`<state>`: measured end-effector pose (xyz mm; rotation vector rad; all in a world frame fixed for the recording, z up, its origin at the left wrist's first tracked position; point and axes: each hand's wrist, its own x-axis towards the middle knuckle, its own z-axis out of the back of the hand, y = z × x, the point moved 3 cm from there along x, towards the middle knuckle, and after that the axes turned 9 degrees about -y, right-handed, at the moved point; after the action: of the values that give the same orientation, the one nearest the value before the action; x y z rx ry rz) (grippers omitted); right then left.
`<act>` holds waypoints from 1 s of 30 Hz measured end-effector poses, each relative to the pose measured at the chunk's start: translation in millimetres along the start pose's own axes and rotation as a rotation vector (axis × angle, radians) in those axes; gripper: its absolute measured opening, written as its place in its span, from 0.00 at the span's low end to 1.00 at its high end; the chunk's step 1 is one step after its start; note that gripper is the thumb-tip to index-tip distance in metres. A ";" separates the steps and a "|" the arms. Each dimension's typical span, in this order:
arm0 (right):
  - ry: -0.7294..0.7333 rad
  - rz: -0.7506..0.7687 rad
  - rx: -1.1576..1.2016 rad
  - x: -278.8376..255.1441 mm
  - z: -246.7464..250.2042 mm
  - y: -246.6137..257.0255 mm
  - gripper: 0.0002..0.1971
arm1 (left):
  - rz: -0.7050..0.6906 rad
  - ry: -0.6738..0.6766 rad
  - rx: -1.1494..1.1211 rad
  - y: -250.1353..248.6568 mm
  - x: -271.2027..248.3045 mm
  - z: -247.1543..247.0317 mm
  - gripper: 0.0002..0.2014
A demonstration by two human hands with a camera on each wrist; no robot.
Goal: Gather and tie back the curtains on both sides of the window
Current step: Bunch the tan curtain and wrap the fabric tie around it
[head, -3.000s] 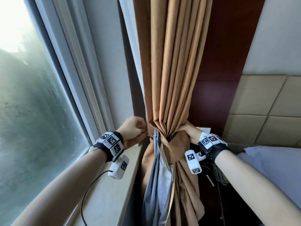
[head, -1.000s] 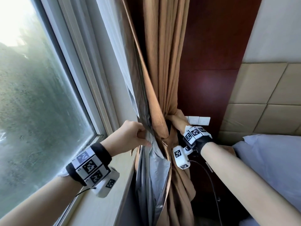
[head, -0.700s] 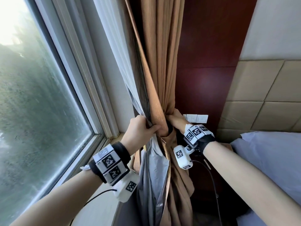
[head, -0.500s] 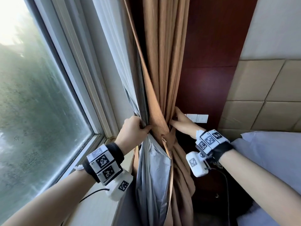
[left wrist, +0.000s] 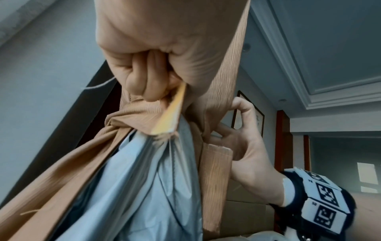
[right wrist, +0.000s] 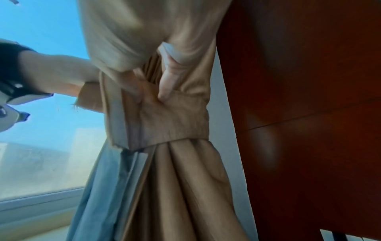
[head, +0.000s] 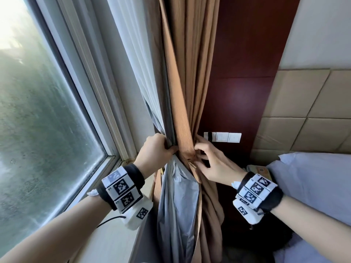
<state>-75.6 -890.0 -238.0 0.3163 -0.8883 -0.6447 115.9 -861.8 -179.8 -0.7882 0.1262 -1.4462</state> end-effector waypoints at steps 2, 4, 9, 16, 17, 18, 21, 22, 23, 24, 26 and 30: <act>0.005 0.057 -0.001 0.7 1.9 -3.0 0.38 | -0.013 0.006 -0.005 -0.6 -1.4 1.4 0.08; 0.075 0.148 -0.079 -2.0 2.0 -3.1 0.43 | -0.021 0.007 -0.027 -0.8 -2.8 2.1 0.08; 0.208 0.118 -0.135 4.4 2.2 1.6 0.20 | -0.062 0.027 -0.064 -2.3 -0.1 3.8 0.09; 0.059 0.191 -0.359 13.4 -8.0 39.2 0.06 | -0.235 0.165 0.032 -0.3 -12.1 -2.5 0.16; 0.047 0.184 -0.384 15.7 -13.6 42.2 0.05 | -0.260 0.167 0.053 1.2 -11.7 -3.0 0.17; 0.028 0.162 -0.393 18.0 -19.4 44.9 0.05 | -0.283 0.167 0.071 2.3 -11.6 -2.0 0.17; -0.006 0.029 -0.364 24.8 -30.7 47.7 0.11 | -0.295 0.181 0.086 10.5 -10.2 4.7 0.17; 0.004 -0.008 -0.371 27.0 -32.2 46.8 0.13 | -0.279 0.207 0.075 14.7 -13.8 6.6 0.13; 0.023 -0.030 -0.393 30.5 -32.7 45.8 0.15 | -0.274 0.234 0.056 19.0 -18.6 7.2 0.08; 0.062 -0.048 -0.421 34.0 -32.5 44.1 0.16 | -0.280 0.259 0.041 20.5 -24.2 6.8 0.04; 0.171 -0.065 -0.470 41.4 -33.2 45.5 0.15 | -0.330 0.248 0.032 22.4 -29.7 4.4 0.03; 0.238 -0.081 -0.603 49.4 -35.3 49.7 0.12 | -0.391 0.227 0.125 11.8 -28.2 1.5 0.10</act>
<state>-5.4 -883.5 -203.5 -0.1146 -0.4242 -0.8950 121.8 -836.3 -195.7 -0.5623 0.0550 -1.8939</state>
